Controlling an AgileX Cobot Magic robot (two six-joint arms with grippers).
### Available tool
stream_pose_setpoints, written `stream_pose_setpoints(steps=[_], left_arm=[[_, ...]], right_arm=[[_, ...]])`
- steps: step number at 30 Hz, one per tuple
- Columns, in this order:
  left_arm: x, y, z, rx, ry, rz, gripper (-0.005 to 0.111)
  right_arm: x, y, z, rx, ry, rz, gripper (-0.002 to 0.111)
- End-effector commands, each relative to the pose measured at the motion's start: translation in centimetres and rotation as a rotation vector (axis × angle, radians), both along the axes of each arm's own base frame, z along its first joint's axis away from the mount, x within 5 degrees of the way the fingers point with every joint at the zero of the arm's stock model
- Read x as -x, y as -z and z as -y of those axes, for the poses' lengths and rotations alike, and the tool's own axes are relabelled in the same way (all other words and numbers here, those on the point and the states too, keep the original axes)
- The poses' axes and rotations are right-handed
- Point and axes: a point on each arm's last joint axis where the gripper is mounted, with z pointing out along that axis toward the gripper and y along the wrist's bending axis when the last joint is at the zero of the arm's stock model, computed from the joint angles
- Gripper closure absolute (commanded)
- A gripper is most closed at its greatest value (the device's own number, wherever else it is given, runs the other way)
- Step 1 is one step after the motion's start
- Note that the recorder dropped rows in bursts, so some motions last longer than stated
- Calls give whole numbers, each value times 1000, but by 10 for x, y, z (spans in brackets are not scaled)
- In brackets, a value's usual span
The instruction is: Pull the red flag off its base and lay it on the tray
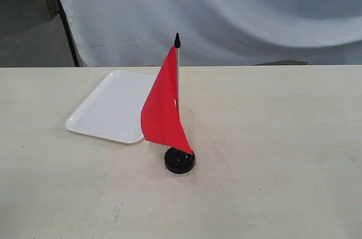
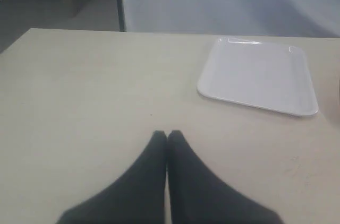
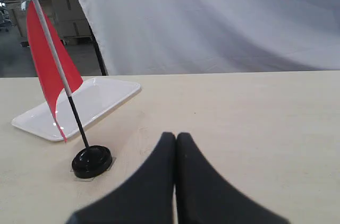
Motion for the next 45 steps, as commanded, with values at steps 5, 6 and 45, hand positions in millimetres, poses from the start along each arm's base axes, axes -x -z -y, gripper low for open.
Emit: stream_pose_setpoints(steps=[5,6,45], left_arm=[[0,0,0,-1,9,2,107],[0,0,0,-1,9,2,107],[0,0,0,-1,9,2,107]], right_arm=[[0,1,0,4,-4,6,109],[0,0,0,3,-4,9,109],[-55,-50,-23,-193,-82,499,109]])
